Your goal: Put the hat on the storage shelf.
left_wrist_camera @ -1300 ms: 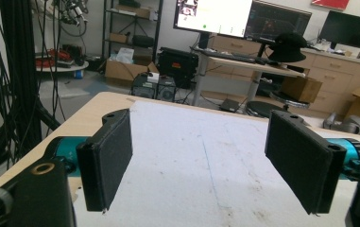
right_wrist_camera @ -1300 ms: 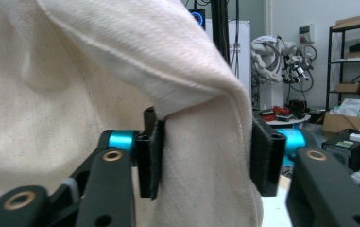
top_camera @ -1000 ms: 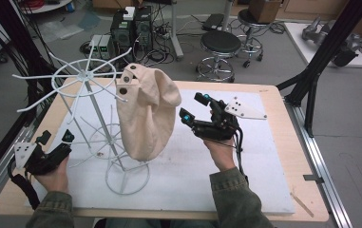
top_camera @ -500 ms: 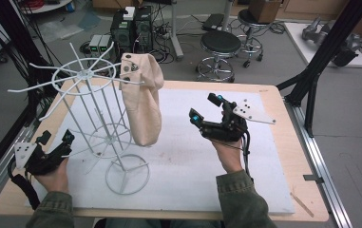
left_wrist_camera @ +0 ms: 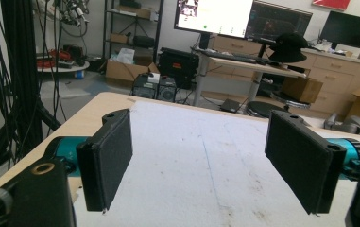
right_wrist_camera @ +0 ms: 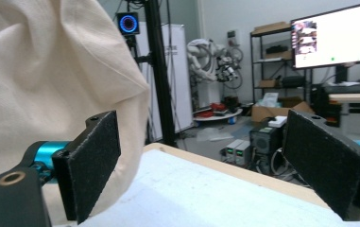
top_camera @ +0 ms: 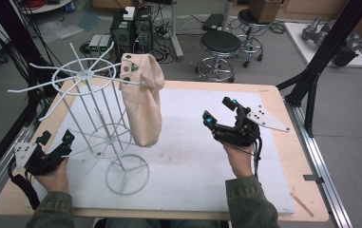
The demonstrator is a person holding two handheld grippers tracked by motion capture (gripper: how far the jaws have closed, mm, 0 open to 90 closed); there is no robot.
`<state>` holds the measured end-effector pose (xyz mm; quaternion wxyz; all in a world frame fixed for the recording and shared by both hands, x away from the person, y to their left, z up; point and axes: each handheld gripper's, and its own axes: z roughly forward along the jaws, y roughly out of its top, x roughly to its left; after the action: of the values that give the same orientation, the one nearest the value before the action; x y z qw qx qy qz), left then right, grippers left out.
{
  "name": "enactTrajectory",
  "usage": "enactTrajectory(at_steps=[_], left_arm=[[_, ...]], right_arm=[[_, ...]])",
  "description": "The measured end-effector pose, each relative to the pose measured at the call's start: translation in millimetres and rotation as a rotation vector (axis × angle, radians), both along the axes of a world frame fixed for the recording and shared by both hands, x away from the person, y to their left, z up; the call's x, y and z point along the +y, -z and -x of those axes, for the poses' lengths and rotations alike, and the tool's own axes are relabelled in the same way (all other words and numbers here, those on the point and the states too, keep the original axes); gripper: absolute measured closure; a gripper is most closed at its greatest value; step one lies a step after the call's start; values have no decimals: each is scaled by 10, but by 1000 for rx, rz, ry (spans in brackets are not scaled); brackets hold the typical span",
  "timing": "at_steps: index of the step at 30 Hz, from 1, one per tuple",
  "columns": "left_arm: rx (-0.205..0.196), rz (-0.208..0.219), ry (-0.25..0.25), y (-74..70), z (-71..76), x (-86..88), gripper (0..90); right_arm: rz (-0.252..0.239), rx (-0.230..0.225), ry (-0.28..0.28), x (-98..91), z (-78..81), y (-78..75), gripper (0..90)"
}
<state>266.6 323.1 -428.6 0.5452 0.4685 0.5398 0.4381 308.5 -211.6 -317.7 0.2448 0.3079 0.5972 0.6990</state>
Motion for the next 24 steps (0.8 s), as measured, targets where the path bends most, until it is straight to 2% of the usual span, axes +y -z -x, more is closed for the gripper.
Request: enactTrajectory(at_steps=[5, 9, 13, 19, 22, 24], left_arm=[[2, 0, 3, 1, 0, -4, 242], [2, -1, 2, 0, 1, -5, 242], [0, 1, 3, -1, -1, -9, 242], [-2, 3, 8, -3, 2, -19, 242], [-2, 2, 7, -3, 12, -16, 242], [-2, 3, 5, -4, 19, -10, 242]], right_arm=[[13, 19, 43, -121, 40, 32, 110], [18, 8, 93, -209, 95, 48, 111], [29, 37, 133, -292, 129, 102, 111], [57, 48, 197, -390, 188, 148, 111], [83, 47, 226, -421, 234, 147, 111], [78, 27, 243, -448, 272, 175, 111]])
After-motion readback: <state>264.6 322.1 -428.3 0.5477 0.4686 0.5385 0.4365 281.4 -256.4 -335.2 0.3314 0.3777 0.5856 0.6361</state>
